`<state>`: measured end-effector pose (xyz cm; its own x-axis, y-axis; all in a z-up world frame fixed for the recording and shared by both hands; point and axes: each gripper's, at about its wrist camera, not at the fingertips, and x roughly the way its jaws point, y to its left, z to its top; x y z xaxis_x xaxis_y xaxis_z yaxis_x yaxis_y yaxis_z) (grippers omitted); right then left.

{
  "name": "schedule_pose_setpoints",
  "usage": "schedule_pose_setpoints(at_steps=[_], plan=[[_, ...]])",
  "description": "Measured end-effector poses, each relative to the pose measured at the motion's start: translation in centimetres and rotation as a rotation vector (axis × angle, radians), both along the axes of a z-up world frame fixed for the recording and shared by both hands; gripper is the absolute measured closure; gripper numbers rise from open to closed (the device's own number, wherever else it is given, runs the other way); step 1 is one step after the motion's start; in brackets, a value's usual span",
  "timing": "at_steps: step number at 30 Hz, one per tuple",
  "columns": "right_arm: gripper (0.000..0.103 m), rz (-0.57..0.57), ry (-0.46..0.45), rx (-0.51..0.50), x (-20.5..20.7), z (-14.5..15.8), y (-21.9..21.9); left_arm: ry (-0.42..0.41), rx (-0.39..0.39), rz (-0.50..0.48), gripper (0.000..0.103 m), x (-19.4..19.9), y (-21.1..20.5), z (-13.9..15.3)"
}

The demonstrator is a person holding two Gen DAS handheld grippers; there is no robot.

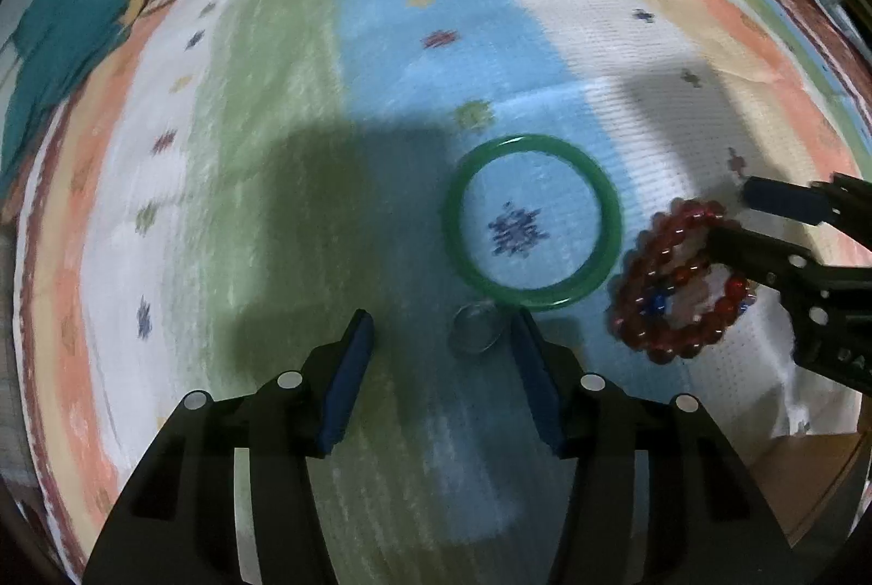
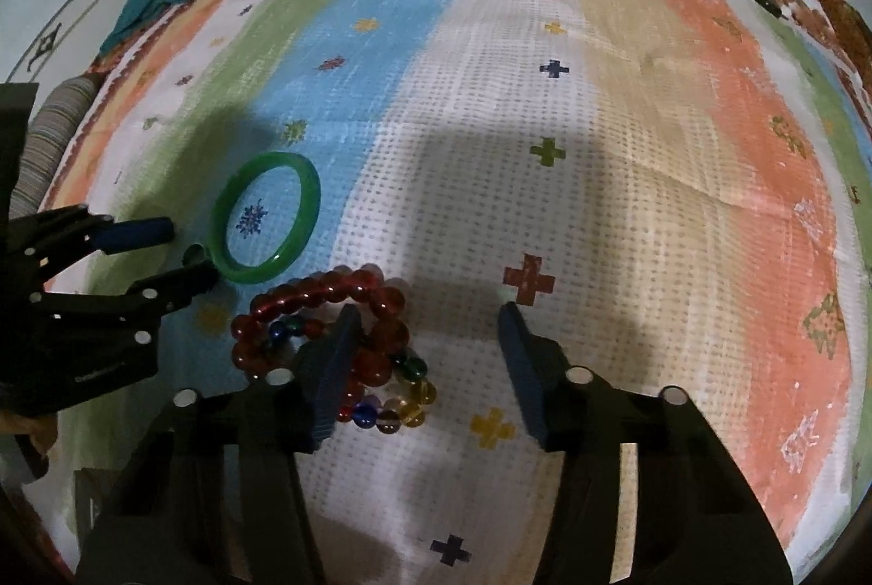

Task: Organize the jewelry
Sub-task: 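Move left tool to the silver ring while right tool reaches the red bracelets, then grasp silver ring with left tool while right tool grasps red bead bracelet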

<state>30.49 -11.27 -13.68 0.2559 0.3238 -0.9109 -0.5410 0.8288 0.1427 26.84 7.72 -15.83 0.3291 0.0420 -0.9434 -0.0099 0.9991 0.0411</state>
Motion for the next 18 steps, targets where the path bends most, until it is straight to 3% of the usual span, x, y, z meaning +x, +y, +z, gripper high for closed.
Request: schedule_pose_setpoints(at_steps=[2, 3, 4, 7, 18], plan=[[0.068, 0.008, 0.008, 0.012, 0.0, 0.0, 0.0, -0.005, -0.012, 0.002, 0.055, 0.1, 0.1, 0.0], [0.074, 0.014, 0.017, 0.023, -0.1, 0.0, 0.1, -0.002, 0.000, 0.003, 0.068, 0.1, 0.0, -0.1], [0.079, 0.018, 0.025, 0.034, -0.1, 0.0, 0.1, -0.001, 0.018, 0.003, 0.071, 0.1, 0.0, -0.2], [0.086, 0.026, 0.029, 0.045, -0.3, 0.0, 0.3, 0.004, 0.010, 0.010, 0.085, 0.0, 0.1, -0.2], [0.089, 0.019, -0.020, 0.025, -1.3, 1.3, 0.5, 0.008, -0.006, 0.029, 0.085, -1.0, 0.8, 0.7]])
